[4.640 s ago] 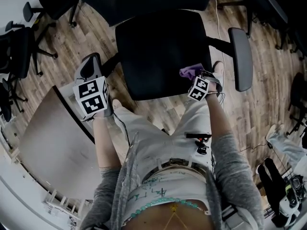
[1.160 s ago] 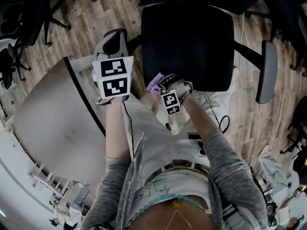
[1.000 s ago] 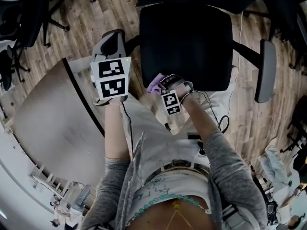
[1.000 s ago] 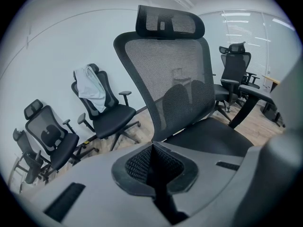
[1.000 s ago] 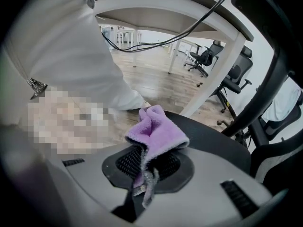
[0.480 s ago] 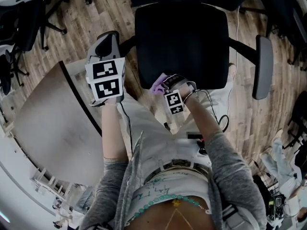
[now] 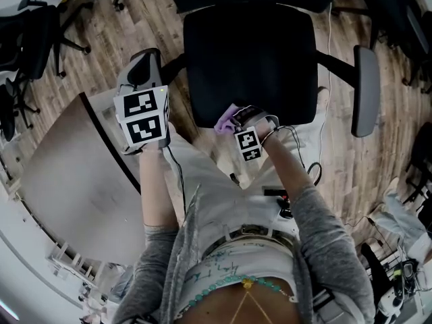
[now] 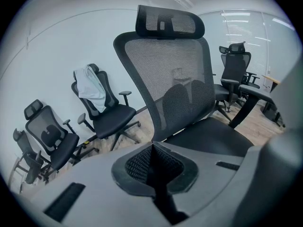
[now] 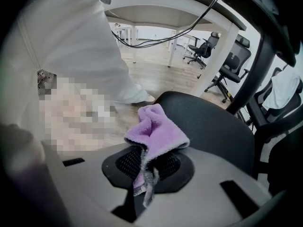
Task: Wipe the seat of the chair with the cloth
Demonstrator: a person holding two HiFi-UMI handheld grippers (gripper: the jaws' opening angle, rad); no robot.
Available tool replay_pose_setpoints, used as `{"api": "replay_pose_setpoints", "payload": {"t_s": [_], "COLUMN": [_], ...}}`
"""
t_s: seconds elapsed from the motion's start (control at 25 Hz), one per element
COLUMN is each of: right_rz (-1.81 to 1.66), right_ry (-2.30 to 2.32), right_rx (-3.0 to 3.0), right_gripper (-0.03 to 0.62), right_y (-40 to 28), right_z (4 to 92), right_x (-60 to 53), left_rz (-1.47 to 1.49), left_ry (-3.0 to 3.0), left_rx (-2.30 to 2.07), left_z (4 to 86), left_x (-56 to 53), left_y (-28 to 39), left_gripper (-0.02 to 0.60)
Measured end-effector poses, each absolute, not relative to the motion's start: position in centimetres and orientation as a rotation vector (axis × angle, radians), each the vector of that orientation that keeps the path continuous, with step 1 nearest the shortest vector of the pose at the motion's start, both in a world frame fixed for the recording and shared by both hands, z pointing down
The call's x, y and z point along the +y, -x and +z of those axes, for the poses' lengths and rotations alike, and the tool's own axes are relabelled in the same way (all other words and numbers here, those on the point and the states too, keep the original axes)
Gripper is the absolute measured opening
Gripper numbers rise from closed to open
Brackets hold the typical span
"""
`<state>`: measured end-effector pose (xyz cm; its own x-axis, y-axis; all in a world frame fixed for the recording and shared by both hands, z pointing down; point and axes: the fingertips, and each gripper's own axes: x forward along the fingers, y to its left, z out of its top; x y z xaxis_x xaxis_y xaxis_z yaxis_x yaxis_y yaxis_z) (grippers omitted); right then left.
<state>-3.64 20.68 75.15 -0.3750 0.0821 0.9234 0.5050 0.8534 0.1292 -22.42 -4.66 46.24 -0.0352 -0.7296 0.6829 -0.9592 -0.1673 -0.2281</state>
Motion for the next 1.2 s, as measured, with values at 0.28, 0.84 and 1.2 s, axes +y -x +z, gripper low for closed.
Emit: {"api": "replay_pose_setpoints", "payload": {"t_s": [0.28, 0.84, 1.2], "right_rz": [-0.409, -0.409, -0.372], "right_ry": [0.416, 0.419, 0.376], "right_rx": [-1.923, -1.885, -1.859], "right_gripper": [0.048, 0.048, 0.048], "right_y": [1.8, -2.2, -4.2], "right_z": [75.2, 75.6, 75.6], "right_x": [20.3, 19.3, 18.8], "left_rz": [1.019, 1.015, 1.019], "left_ry": [-1.929, -1.929, -1.928], "left_rx": [-1.784, -1.78, -1.783], "left_z": [46.2, 46.2, 46.2], "left_x": [-4.8, -4.7, -4.7], "left_y": [22.4, 22.5, 22.7], "left_gripper": [0.008, 0.008, 0.008]}}
